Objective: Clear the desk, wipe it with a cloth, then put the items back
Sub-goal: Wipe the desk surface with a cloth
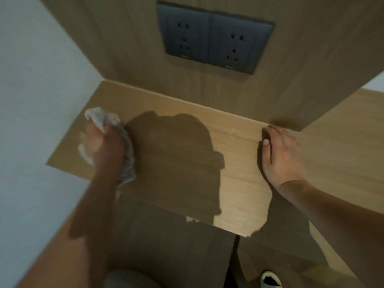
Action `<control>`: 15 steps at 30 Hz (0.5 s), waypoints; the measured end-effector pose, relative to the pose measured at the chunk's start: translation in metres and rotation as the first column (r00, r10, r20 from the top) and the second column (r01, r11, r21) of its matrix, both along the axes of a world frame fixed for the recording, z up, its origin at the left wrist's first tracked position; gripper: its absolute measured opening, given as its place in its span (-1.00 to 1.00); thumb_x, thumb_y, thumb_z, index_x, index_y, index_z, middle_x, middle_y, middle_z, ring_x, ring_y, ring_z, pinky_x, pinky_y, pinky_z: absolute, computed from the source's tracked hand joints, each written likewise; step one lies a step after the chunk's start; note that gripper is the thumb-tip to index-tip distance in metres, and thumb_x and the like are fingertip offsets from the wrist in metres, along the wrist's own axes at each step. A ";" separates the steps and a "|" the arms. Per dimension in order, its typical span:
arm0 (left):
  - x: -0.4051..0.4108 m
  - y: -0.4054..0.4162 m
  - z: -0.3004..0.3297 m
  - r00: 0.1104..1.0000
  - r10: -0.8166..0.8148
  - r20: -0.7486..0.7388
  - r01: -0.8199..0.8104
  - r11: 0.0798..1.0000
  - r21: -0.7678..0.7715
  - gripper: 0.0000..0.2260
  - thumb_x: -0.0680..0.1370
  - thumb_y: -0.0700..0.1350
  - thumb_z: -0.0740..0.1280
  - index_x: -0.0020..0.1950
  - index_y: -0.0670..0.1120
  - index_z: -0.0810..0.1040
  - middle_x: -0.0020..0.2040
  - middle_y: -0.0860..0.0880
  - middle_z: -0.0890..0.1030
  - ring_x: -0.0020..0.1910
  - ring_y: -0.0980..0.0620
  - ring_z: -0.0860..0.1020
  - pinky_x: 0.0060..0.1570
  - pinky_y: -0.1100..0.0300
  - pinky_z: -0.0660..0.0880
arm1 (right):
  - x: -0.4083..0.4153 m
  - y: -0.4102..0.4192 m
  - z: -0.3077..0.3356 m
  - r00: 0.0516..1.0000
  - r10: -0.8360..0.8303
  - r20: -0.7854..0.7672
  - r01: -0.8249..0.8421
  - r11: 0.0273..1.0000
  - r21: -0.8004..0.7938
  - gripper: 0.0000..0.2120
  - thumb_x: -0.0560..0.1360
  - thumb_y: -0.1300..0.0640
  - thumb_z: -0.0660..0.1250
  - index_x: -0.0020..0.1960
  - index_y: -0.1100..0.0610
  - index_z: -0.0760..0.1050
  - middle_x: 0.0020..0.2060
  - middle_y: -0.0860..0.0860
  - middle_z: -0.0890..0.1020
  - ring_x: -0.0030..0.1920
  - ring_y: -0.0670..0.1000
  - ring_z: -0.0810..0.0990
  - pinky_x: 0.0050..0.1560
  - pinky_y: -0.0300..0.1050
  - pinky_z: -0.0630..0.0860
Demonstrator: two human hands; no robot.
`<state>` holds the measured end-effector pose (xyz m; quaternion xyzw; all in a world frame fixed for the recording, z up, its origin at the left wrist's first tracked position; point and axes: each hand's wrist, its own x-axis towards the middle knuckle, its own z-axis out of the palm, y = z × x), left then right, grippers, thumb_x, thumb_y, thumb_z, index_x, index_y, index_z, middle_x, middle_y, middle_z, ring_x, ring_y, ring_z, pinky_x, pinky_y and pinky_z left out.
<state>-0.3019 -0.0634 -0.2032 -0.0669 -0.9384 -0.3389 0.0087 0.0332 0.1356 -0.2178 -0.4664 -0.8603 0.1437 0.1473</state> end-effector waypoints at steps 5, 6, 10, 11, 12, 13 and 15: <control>0.000 0.039 -0.015 0.989 -0.111 -0.098 0.076 0.947 -0.314 -0.54 0.63 0.09 0.10 0.40 -0.16 0.44 0.29 -0.29 0.48 0.23 -0.34 0.50 0.19 -0.16 0.41 | 0.001 0.007 -0.014 0.998 0.047 0.036 -0.047 0.999 0.006 -0.54 0.67 -0.02 -0.03 0.43 0.17 0.37 0.37 0.13 0.46 0.39 0.15 0.38 0.45 0.14 0.28; 0.020 0.050 -0.015 0.978 -0.182 -0.104 0.137 0.930 -0.340 -0.56 0.64 0.09 0.12 0.37 -0.17 0.47 0.25 -0.29 0.50 0.17 -0.35 0.53 0.12 -0.16 0.44 | 0.002 0.006 -0.014 0.999 0.042 0.028 -0.042 0.999 -0.002 -0.54 0.67 -0.01 -0.03 0.43 0.18 0.36 0.37 0.14 0.45 0.39 0.15 0.38 0.45 0.15 0.28; 0.151 0.083 -0.011 0.806 -0.566 -0.171 0.475 0.793 -0.382 -0.60 0.60 0.08 0.25 0.36 -0.09 0.52 0.14 -0.16 0.61 0.00 -0.19 0.61 -0.08 0.01 0.52 | 0.002 0.005 -0.012 1.000 0.012 0.025 -0.011 1.000 -0.012 -0.55 0.65 0.01 0.01 0.43 0.20 0.38 0.36 0.16 0.47 0.37 0.18 0.40 0.43 0.15 0.28; 0.179 0.086 -0.008 0.736 -0.659 -0.151 0.582 0.732 -0.355 -0.60 0.60 0.08 0.21 0.35 -0.07 0.51 0.13 -0.13 0.61 -0.02 -0.14 0.62 -0.10 0.03 0.54 | 0.001 0.005 -0.011 0.999 0.008 0.032 -0.008 1.000 -0.018 -0.55 0.65 0.01 0.02 0.43 0.20 0.38 0.36 0.16 0.47 0.37 0.18 0.40 0.43 0.14 0.28; 0.197 0.089 -0.006 0.682 -0.723 -0.111 0.673 0.679 -0.294 -0.62 0.60 0.08 0.17 0.32 -0.07 0.51 0.11 -0.11 0.60 -0.04 -0.10 0.62 -0.12 0.03 0.55 | 0.001 0.006 -0.010 0.999 0.003 0.039 -0.002 1.000 -0.021 -0.55 0.65 0.01 0.02 0.43 0.19 0.37 0.36 0.16 0.47 0.37 0.18 0.40 0.43 0.14 0.28; 0.195 0.090 -0.009 0.672 -0.738 -0.056 0.716 0.667 -0.205 -0.64 0.60 0.07 0.16 0.27 -0.07 0.54 0.07 -0.09 0.61 -0.06 -0.08 0.62 -0.11 0.03 0.59 | 0.002 0.006 -0.008 0.999 -0.001 0.044 0.002 1.000 -0.021 -0.55 0.64 0.00 0.03 0.43 0.19 0.37 0.36 0.16 0.47 0.36 0.18 0.40 0.43 0.14 0.28; 0.160 0.089 0.001 0.759 -0.650 0.033 0.648 0.760 0.053 -0.68 0.59 0.10 0.17 0.10 -0.08 0.59 -0.05 -0.09 0.62 -0.11 -0.09 0.62 -0.08 -0.06 0.61 | 0.000 0.004 -0.006 0.999 0.004 0.043 -0.003 1.000 -0.023 -0.55 0.64 0.01 0.03 0.43 0.19 0.37 0.35 0.16 0.47 0.36 0.18 0.40 0.44 0.14 0.27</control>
